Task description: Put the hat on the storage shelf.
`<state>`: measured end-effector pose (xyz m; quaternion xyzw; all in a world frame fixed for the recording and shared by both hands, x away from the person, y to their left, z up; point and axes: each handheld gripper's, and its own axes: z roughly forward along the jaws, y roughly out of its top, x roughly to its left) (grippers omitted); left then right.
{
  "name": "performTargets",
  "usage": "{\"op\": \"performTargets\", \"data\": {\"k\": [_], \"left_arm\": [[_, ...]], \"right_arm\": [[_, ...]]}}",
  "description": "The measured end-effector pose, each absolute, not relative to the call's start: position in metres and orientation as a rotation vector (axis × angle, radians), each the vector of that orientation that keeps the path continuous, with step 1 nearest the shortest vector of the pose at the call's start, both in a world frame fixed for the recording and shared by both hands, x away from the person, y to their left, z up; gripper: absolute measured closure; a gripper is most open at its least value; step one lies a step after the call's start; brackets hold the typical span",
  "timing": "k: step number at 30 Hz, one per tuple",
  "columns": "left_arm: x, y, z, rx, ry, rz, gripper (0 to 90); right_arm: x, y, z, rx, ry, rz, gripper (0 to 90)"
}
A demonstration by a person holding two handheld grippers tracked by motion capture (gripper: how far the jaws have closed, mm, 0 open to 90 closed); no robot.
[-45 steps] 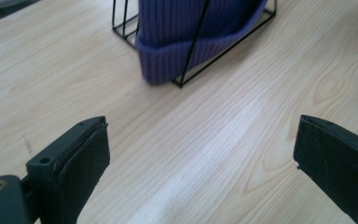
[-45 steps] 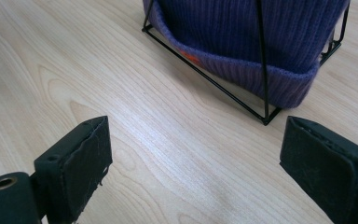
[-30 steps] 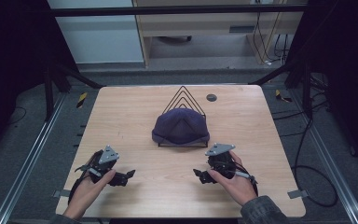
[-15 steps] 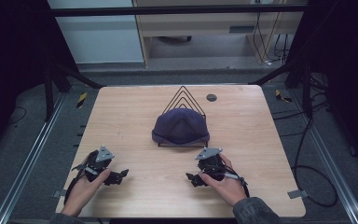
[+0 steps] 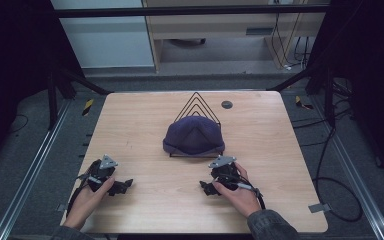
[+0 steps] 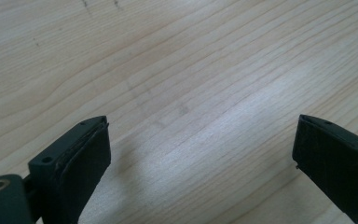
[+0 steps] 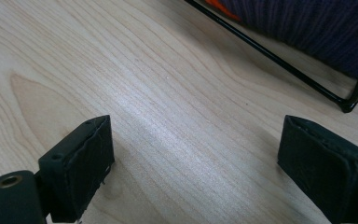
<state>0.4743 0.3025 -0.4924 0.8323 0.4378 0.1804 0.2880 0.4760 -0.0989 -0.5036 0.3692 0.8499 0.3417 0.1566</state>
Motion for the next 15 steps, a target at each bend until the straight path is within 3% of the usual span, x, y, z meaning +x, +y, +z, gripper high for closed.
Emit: {"op": "performTargets", "data": {"k": [9, 15], "left_arm": [[0.479, 0.308, -0.499, 2.212, 1.200, 0.459, 0.9], [0.479, 0.311, -0.508, 2.143, 1.116, 0.486, 0.0]], "right_arm": [[0.475, -0.100, -0.509, 1.081, 2.400, 0.999, 8.2], [0.472, -0.101, -0.512, 1.083, 2.364, 1.027, 7.2]]}}
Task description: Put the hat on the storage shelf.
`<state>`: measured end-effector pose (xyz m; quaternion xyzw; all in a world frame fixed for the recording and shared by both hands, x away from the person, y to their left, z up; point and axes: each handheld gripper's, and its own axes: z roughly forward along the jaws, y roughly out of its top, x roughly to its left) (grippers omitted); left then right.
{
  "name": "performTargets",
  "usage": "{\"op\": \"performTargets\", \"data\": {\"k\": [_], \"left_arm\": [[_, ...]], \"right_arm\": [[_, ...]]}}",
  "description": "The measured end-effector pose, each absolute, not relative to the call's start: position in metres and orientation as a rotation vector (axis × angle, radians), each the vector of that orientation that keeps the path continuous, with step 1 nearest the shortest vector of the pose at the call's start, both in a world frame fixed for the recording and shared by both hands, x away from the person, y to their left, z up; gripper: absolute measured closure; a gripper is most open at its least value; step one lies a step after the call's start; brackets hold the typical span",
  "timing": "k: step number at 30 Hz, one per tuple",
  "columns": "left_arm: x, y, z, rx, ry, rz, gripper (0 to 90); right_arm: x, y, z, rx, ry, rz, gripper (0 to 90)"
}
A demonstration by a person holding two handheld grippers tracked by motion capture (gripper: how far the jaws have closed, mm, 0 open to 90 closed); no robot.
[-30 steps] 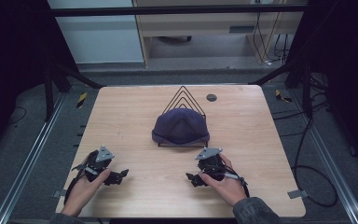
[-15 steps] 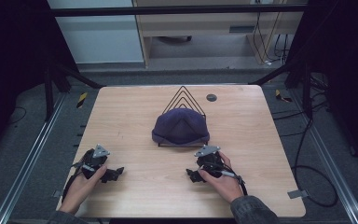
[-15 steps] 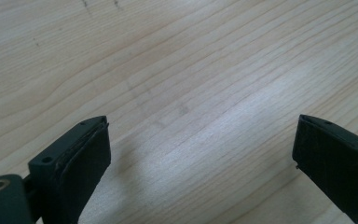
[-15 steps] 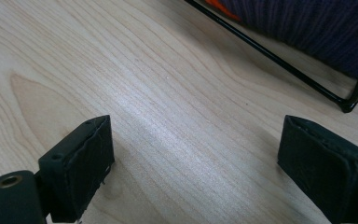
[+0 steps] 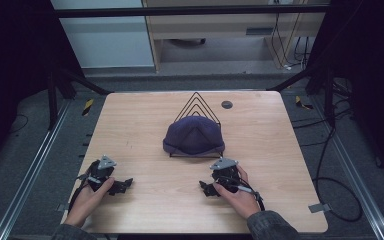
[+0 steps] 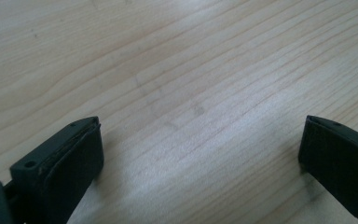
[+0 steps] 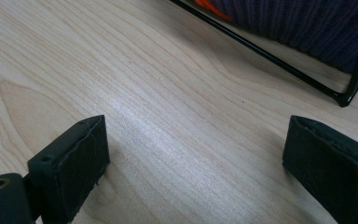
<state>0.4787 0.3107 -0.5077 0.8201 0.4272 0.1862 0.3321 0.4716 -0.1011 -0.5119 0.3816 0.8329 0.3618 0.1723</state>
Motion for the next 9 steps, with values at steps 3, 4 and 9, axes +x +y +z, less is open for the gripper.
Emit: {"op": "performTargets", "data": {"k": [3, 4, 9], "left_arm": [[0.4788, 0.3112, -0.5083, 2.139, 1.107, 0.490, 0.0], [0.4787, 0.3111, -0.5083, 2.139, 1.107, 0.490, 0.0], [0.4788, 0.3111, -0.5083, 2.138, 1.106, 0.490, 0.0]], "right_arm": [[0.4701, -0.1017, -0.5118, 1.086, 2.364, 1.025, 7.2], [0.4698, -0.1018, -0.5119, 1.084, 2.365, 1.026, 7.2], [0.4699, -0.1022, -0.5121, 1.077, 2.365, 1.028, 7.2]]}}
